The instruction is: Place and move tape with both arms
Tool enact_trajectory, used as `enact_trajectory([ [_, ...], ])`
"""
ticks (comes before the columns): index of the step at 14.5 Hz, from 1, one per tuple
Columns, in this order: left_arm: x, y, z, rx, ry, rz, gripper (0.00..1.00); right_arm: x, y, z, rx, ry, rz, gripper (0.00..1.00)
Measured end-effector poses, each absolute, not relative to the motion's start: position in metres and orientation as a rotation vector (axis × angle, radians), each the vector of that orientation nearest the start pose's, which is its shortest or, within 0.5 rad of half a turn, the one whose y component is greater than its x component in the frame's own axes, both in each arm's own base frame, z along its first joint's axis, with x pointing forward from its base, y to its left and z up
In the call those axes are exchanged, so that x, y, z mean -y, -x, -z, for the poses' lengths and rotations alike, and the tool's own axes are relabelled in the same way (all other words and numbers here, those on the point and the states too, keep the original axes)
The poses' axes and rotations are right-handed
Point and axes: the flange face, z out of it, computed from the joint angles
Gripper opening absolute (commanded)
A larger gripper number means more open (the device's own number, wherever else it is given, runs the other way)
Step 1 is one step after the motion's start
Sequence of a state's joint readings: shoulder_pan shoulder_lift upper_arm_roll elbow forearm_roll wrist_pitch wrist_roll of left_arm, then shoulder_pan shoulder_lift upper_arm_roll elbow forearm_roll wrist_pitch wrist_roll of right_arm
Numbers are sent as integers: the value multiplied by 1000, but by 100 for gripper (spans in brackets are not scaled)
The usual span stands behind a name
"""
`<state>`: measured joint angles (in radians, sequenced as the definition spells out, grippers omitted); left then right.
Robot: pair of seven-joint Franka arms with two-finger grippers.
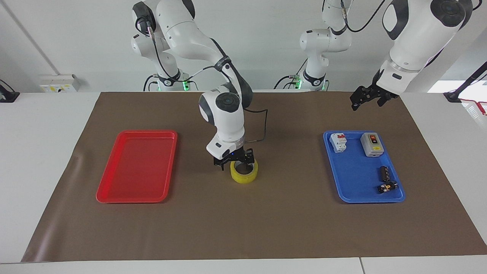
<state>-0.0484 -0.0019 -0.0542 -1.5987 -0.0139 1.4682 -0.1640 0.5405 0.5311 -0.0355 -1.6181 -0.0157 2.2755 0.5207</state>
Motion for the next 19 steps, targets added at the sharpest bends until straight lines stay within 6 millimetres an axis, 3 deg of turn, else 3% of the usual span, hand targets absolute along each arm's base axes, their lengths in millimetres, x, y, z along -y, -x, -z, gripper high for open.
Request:
enact_trajectory([
  [2, 50, -527, -608, 68, 3139, -193, 100, -337, -606, -315, 34, 3105, 200, 98],
  [3, 53, -523, -609, 46, 3139, -187, 100, -336, -603, -309, 93, 3108, 196, 87],
  [4, 58, -522, -610, 24, 3139, -174, 100, -334, -600, -304, 162, 3110, 191, 61],
  [5, 62, -523, -610, 10, 3140, -160, 100, -333, -598, -301, 215, 3109, 191, 1],
  [14, 65, -532, -595, -20, 3144, -194, 100, -324, -598, -309, 267, 3124, 154, 0],
  [17, 65, -532, -594, -26, 3143, -203, 100, -290, -625, -351, 178, 3172, 81, 0],
  [19, 66, -532, -595, -32, 3144, -200, 100, -241, -642, -376, 155, 3198, 67, 0],
])
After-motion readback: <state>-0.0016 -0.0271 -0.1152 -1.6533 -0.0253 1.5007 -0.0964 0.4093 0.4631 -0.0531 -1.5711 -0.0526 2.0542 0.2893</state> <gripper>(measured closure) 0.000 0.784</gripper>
